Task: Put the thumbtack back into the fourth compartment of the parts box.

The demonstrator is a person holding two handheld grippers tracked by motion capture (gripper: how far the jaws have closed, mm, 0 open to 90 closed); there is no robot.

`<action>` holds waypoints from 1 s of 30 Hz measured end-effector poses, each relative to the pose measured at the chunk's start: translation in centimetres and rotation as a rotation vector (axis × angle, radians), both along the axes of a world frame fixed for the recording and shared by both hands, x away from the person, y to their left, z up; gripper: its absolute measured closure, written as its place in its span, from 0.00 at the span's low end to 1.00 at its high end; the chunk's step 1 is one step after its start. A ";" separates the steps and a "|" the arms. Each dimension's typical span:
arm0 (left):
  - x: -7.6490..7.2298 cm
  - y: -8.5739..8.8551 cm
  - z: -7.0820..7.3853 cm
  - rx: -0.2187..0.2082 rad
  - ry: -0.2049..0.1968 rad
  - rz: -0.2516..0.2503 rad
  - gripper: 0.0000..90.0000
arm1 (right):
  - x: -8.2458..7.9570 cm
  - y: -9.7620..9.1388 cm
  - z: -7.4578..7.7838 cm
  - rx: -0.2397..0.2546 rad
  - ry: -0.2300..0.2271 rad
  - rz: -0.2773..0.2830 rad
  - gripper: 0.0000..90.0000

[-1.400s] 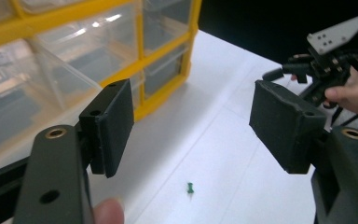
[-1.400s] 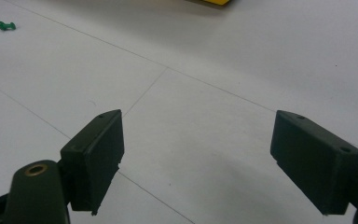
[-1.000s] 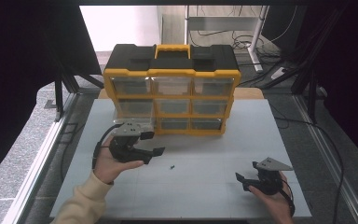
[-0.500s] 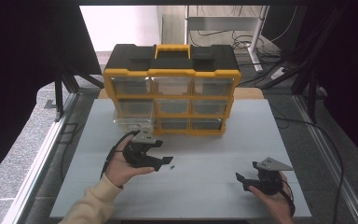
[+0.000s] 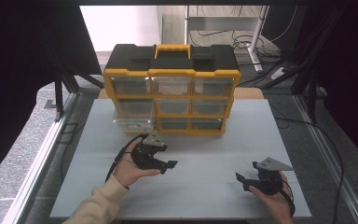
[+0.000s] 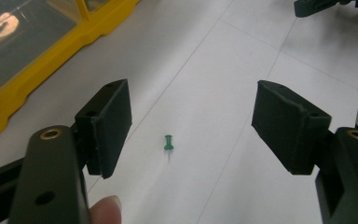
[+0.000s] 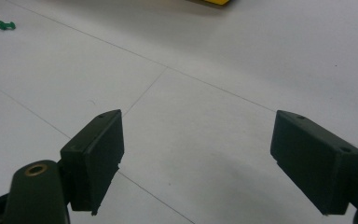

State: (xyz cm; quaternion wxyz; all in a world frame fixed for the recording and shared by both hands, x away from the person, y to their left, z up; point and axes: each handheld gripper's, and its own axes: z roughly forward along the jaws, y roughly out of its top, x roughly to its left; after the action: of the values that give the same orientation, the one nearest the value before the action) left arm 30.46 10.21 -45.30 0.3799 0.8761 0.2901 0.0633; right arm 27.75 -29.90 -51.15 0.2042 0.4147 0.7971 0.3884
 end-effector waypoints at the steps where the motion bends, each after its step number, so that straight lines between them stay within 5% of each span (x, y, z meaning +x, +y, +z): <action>1: 0.1 -0.1 -0.1 0.001 0.001 0.001 0.32 | 0.0 0.0 0.0 0.000 0.000 0.000 0.19; 11: 0.8 -1.0 -1.3 0.033 0.026 0.000 0.31 | 0.0 0.0 0.0 -0.001 -0.001 0.000 0.19; 30: 2.9 -2.2 -5.3 0.173 0.096 0.006 0.31 | 0.0 0.0 0.0 0.001 0.001 0.002 0.19</action>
State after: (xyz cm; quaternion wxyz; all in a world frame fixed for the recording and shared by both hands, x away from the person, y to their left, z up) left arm 33.38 8.00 -50.63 0.2882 0.9069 0.3039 0.0470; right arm 27.78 -29.93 -51.17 0.2032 0.4144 0.7975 0.3886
